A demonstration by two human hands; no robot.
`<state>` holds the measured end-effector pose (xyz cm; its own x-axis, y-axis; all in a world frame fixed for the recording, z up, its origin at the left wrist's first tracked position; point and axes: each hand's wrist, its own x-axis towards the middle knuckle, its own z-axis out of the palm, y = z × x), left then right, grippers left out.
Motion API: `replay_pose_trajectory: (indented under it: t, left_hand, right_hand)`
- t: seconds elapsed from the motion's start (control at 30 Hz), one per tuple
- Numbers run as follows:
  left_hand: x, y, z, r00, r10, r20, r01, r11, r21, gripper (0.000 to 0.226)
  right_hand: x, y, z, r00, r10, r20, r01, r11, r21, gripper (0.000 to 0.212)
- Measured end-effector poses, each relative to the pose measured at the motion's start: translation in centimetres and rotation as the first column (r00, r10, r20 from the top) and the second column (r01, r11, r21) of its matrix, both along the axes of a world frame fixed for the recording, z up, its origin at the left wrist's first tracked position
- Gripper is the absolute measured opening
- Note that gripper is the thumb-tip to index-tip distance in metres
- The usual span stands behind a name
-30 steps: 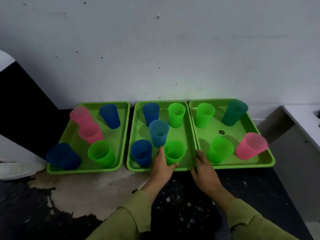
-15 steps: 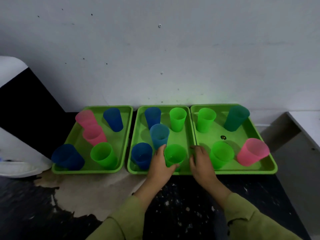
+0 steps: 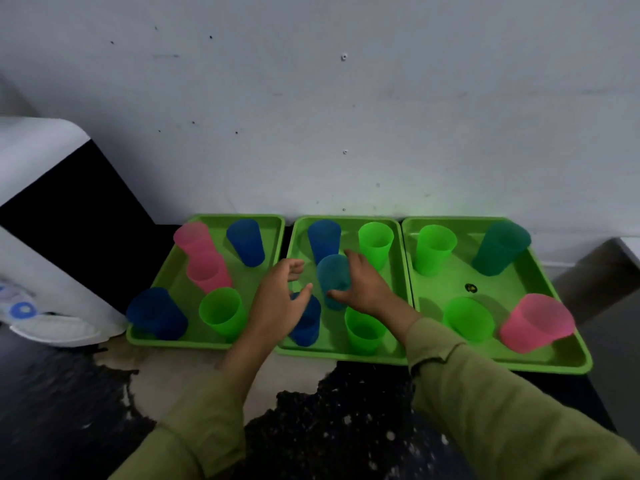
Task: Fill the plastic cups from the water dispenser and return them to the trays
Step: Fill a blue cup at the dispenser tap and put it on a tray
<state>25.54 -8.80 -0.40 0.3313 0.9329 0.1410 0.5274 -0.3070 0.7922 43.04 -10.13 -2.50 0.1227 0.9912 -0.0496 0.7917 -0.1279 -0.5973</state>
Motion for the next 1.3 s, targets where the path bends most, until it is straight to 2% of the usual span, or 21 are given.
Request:
replay_pose_trajectory:
  t: [0.1, 0.37, 0.53, 0.67, 0.97, 1.17, 1.3]
  left_hand:
    - [-1.4, 1.0, -0.2, 1.000, 0.020, -0.019, -0.020, 1.000, -0.016, 0.039]
    - [-4.2, 1.1, -0.6, 1.000, 0.026, 0.017, -0.026, 1.000, -0.008, 0.041]
    - [-6.7, 1.7, 0.0, 0.995, 0.020, 0.101, -0.022, 1.000, 0.016, 0.039]
    - [-9.7, 2.7, 0.3, 0.983, 0.020, 0.183, -0.022, 1.000, 0.010, 0.035]
    - [-20.3, 6.2, 1.4, 0.959, -0.099, 0.265, 0.094, 0.995, 0.034, 0.034]
    - [-29.2, 7.0, 1.1, 0.976, -0.082, 0.202, 0.076, 0.996, 0.037, 0.029]
    - [-34.5, 7.0, 0.3, 0.972, 0.003, 0.233, 0.005, 0.999, -0.035, 0.026]
  right_hand:
    - [-0.2, 0.8, -0.8, 1.000, -0.016, 0.001, 0.016, 0.999, -0.034, 0.096]
    - [-0.1, 1.4, -0.5, 0.996, -0.088, 0.001, 0.088, 0.996, 0.035, 0.079]
    - [-1.2, 1.5, 2.6, 0.988, -0.157, -0.003, 0.154, 0.970, 0.189, 0.081]
    - [-3.9, 1.1, 5.7, 0.979, -0.194, -0.066, 0.205, 0.923, 0.327, 0.083]
    - [-15.9, 1.6, 8.7, 0.935, -0.303, -0.187, 0.356, 0.817, 0.455, 0.080]
    - [-25.7, 1.4, 7.8, 0.905, -0.338, -0.258, 0.423, 0.774, 0.472, 0.073]
    - [-31.5, 0.9, 6.7, 0.912, -0.268, -0.310, 0.389, 0.804, 0.449, 0.072]
